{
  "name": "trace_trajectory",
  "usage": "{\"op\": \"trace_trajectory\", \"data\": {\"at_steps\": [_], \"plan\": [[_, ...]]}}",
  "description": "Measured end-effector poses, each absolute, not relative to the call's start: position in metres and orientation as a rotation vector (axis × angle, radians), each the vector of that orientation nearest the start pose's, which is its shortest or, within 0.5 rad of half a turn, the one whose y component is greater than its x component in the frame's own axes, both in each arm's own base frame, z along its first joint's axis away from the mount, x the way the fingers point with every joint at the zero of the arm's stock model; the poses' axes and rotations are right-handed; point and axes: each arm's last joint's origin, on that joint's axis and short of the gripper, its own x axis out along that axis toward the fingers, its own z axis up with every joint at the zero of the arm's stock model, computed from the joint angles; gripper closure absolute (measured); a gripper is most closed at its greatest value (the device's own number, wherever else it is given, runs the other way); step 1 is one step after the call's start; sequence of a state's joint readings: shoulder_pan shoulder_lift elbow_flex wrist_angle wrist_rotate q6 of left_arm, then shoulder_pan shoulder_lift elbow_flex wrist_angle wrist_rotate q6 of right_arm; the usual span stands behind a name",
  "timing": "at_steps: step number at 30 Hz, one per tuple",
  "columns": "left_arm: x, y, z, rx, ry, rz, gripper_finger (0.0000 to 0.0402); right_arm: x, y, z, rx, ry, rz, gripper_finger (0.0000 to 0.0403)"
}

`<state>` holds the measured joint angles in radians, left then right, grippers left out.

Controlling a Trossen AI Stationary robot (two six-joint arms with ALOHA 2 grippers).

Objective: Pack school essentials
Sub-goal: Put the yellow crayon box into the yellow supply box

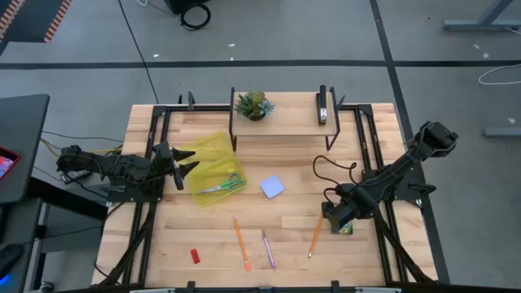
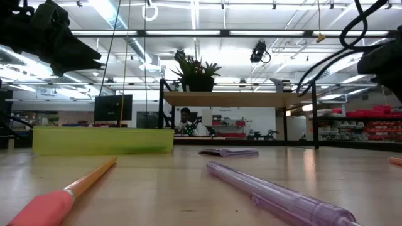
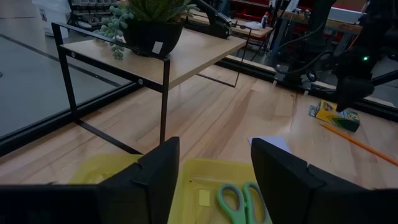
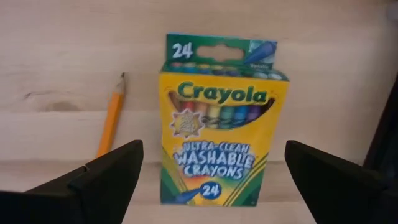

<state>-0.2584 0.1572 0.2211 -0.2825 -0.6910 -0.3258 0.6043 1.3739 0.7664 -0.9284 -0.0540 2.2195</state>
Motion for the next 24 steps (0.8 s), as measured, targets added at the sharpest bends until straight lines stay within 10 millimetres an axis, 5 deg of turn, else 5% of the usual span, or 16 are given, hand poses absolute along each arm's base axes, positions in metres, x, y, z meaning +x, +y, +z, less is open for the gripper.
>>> {"op": "trace_trajectory", "data": {"at_steps": [24], "plan": [[0.09, -0.005, 0.201, -0.219, 0.124, 0.457, 0.0198, 0.169, 0.118, 0.162, 1.318, 1.218, -1.197, 0.0003]]}}
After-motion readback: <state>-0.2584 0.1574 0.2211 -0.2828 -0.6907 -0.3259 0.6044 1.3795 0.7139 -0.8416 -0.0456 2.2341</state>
